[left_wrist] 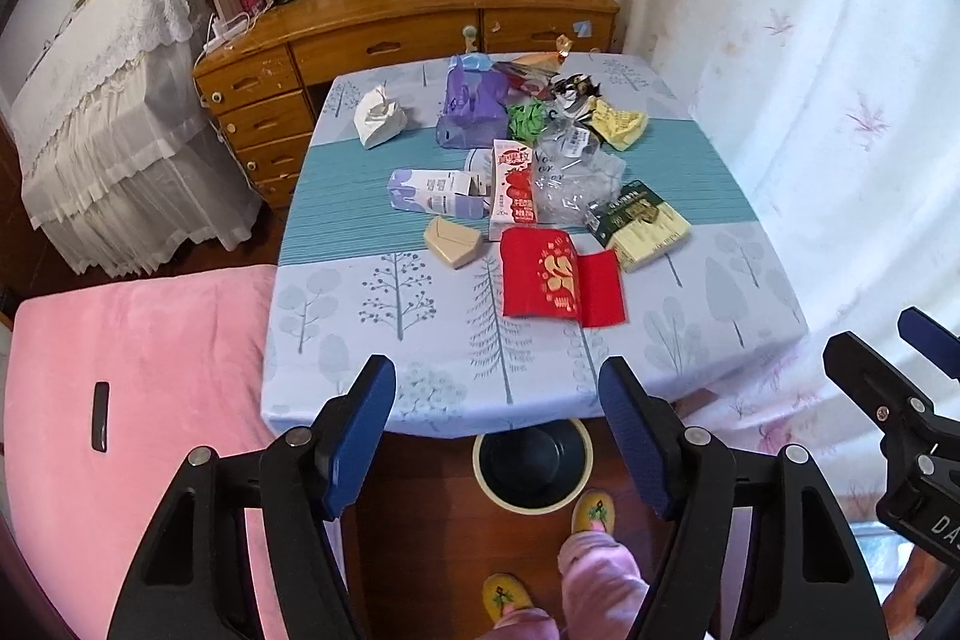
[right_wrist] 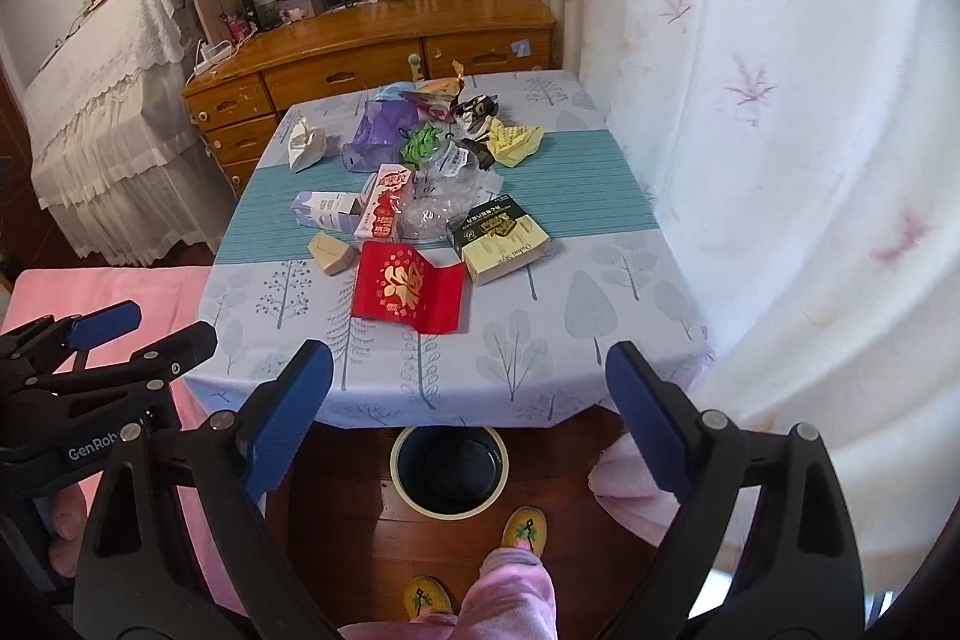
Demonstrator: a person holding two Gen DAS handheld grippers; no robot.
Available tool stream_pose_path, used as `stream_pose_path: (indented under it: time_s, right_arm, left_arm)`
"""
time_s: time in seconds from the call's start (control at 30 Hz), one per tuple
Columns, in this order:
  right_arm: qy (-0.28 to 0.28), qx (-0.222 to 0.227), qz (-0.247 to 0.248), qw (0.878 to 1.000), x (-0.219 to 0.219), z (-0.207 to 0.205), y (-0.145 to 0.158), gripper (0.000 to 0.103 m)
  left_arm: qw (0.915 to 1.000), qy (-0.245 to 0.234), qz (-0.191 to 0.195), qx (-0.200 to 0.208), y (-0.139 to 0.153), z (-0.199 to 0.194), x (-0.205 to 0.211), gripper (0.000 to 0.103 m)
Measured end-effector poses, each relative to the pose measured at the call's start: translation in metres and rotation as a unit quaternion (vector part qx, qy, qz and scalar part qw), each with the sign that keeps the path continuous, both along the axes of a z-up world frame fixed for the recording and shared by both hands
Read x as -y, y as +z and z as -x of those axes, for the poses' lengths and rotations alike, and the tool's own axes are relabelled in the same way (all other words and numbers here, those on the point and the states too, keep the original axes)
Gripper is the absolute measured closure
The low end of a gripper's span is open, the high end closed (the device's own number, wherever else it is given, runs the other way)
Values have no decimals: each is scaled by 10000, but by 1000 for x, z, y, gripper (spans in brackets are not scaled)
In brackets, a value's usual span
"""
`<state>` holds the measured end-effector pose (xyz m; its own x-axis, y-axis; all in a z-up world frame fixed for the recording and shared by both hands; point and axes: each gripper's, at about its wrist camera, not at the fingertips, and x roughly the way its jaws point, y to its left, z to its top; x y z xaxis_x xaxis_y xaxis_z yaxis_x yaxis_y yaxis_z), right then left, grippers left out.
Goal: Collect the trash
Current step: 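Grasp the red envelope with the left gripper while the right grasps the pistachio chocolate box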
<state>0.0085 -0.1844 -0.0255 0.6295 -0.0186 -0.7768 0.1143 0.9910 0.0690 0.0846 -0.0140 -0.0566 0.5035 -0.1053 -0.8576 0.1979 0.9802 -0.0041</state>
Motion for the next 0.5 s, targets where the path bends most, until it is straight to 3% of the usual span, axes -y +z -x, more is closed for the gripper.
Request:
stream_pose_path:
  time_s: [0.27,0.5]
  right_arm:
    - [480,-292,-196,9982,51,-94,-47,15]
    - [800,-648,-236,9944,92,-178,-119,15]
  left_arm:
    - [9931,564,546,-868,-81,-96,29,31]
    - [9846,851,735,-1340,-161,-158,54,31]
